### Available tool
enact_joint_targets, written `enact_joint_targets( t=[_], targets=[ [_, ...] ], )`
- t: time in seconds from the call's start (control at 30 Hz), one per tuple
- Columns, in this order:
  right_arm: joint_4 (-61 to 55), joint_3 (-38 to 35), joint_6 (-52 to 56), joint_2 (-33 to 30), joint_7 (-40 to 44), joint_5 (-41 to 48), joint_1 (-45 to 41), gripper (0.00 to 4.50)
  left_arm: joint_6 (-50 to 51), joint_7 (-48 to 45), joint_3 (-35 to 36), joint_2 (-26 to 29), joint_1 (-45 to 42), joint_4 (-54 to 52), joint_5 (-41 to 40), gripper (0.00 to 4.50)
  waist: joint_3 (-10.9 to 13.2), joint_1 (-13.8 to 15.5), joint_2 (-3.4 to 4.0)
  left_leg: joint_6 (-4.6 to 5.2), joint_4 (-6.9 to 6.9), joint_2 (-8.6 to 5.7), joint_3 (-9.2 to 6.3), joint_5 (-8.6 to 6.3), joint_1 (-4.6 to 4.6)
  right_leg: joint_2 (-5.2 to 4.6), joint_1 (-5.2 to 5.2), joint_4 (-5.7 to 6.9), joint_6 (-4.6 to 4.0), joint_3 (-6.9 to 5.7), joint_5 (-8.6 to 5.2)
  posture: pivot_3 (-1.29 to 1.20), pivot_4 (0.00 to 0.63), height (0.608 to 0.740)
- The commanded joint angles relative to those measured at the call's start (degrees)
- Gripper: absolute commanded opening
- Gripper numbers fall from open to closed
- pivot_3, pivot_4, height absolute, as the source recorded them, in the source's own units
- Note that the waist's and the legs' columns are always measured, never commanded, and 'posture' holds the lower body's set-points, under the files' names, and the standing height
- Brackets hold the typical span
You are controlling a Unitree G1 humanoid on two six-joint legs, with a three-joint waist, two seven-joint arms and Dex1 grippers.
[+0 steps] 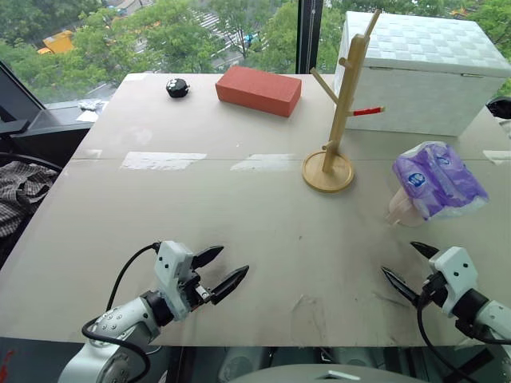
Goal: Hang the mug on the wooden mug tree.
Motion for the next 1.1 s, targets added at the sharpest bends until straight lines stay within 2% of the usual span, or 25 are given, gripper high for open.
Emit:
enact_joint_targets(
  t=[0.03, 0.17, 0.3, 0.4, 0.53, 0.6, 0.73, 0.87, 0.97, 1.1],
  targets=[
    [-2.46, -1.57, -0.78, -0.07, -0.80, 0.09, -0.51, 4.50, -1.21, -1.77, 0.88, 0.53, -1.42, -1.03, -1.65, 4.43, 0.00, -0.01, 0.00, 0.00, 0.00, 0.00, 0.00, 0.00, 0.00, 0.00, 0.00, 0.00, 0.00, 0.00, 0.00, 0.00, 0.150, 0.740],
    [-6.33, 1.47, -3.45, -1.52, 0.39, -3.23, -0.22, 4.50, -2.86, -4.93, 0.23, 1.31, -6.36, -1.21, -2.09, 4.43, 0.01, 0.22, 0.02, -0.02, 0.00, 0.00, -0.01, 0.00, 0.01, 0.01, -0.01, 0.03, 0.00, -0.03, 0.01, 0.00, 0.150, 0.740],
    [-14.26, 3.01, 2.00, -3.75, 0.63, -1.84, -2.78, 4.50, -5.37, -8.10, -0.81, 2.26, -11.68, -0.77, -1.39, 4.43, 0.02, -0.06, 0.01, 0.01, 0.00, 0.00, 0.00, 0.02, 0.02, 0.03, -0.01, 0.03, 0.02, -0.02, 0.02, 0.00, 0.150, 0.740],
    [-20.13, 3.29, 4.28, -6.15, 0.72, -2.70, -5.20, 4.50, -3.37, -12.64, -1.88, 4.78, -15.21, -0.43, -4.54, 4.43, 0.01, -0.01, 0.00, 0.01, 0.00, -0.01, 0.03, 0.02, 0.01, 0.02, -0.01, 0.02, 0.08, -0.01, 0.07, 0.00, 0.150, 0.740],
    [-30.13, 0.51, 15.74, -8.24, -3.59, -0.38, -12.41, 4.50, -1.02, -19.43, -2.97, 7.99, -21.83, 2.30, -8.61, 4.43, 0.04, -0.01, 0.01, 0.01, 0.00, 0.00, 0.01, 0.02, 0.00, 0.06, -0.03, 0.03, 0.06, -0.02, 0.18, 0.00, 0.150, 0.740],
    [-32.53, -0.57, 19.83, -11.14, -5.79, -3.41, -16.64, 4.50, -0.27, -21.01, -3.40, 8.26, -24.87, 3.88, -9.73, 4.43, 0.04, 0.08, -0.02, 0.01, 0.02, 0.00, 0.00, 0.02, -0.01, 0.06, -0.02, 0.03, 0.08, -0.03, 0.19, 0.00, 0.150, 0.740],
    [-32.67, -2.39, 30.37, -19.16, -7.98, -9.08, -24.08, 4.50, 0.53, -22.85, -3.80, 8.66, -28.29, 5.80, -10.13, 4.43, 0.06, 0.00, -0.11, 0.02, 0.03, -0.04, 0.06, 0.03, -0.04, 0.04, -0.03, -0.02, 0.09, 0.00, 0.20, 0.00, 0.150, 0.740],
    [-31.68, -4.24, 37.64, -26.82, -6.43, -13.34, -23.95, 4.50, 0.30, -24.97, -3.68, 9.57, -29.56, 6.21, -9.67, 4.43, 0.09, 0.02, -0.12, 0.01, 0.01, -0.03, 0.05, 0.03, -0.07, 0.04, -0.03, -0.04, -0.02, -0.04, 0.25, 0.00, 0.150, 0.740],
    [-30.57, -4.25, 38.14, -29.68, -5.65, -15.72, -23.20, 4.50, 0.75, -25.28, -3.54, 9.88, -29.79, 6.17, -9.82, 4.43, 0.09, 0.00, -0.12, 0.00, -0.01, -0.03, 0.07, 0.03, -0.12, 0.01, -0.03, -0.10, -0.02, -0.03, 0.25, 0.00, 0.150, 0.740],
    [-29.14, -1.94, 41.68, -29.20, -4.91, -15.43, -22.42, 4.50, 0.82, -24.98, -3.75, 9.73, -29.97, 5.60, -9.31, 4.43, 0.10, -0.01, -0.13, 0.01, -0.01, -0.03, 0.08, 0.03, -0.17, 0.00, -0.02, -0.28, -0.01, -0.02, 0.26, 0.00, 0.150, 0.740]
  ],
)
